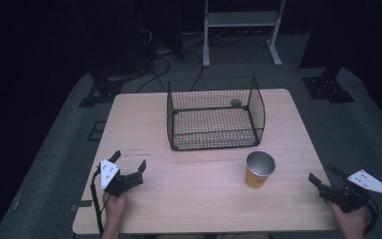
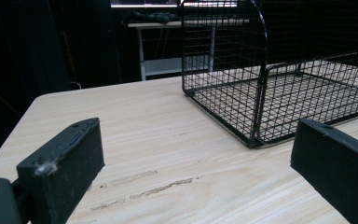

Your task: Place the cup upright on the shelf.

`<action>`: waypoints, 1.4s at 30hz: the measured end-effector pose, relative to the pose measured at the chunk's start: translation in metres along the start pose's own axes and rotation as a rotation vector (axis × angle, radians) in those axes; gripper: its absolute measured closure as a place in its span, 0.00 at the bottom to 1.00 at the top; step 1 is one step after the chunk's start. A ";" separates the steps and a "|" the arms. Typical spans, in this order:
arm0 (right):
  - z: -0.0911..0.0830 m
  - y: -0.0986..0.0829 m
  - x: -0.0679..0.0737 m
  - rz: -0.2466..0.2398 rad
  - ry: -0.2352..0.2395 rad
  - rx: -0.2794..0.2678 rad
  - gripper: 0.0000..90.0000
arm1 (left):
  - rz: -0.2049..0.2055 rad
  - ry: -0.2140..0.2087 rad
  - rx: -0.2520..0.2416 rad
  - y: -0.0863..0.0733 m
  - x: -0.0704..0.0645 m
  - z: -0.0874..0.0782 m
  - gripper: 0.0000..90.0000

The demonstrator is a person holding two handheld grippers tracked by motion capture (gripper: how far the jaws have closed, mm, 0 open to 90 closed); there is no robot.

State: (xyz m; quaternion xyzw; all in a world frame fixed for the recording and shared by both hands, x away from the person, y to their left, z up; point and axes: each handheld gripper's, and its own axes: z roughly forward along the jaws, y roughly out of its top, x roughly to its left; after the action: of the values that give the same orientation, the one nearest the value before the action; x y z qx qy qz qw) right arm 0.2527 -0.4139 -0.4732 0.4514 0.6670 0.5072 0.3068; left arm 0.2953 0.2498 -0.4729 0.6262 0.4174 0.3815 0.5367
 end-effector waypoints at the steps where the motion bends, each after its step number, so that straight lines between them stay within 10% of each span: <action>1: 0.000 0.000 -0.001 0.001 0.002 -0.001 0.18 | -0.001 -0.001 0.001 0.000 0.000 0.000 0.02; 42: 0.022 0.023 0.067 -0.089 0.317 0.010 0.15 | -0.001 -0.009 -0.003 0.000 0.000 -0.001 0.02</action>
State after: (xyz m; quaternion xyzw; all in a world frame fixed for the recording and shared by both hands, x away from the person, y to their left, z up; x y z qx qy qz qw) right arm 0.2511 -0.3421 -0.4542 0.3372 0.7288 0.5549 0.2175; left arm 0.2944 0.2500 -0.4728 0.6270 0.4147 0.3791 0.5396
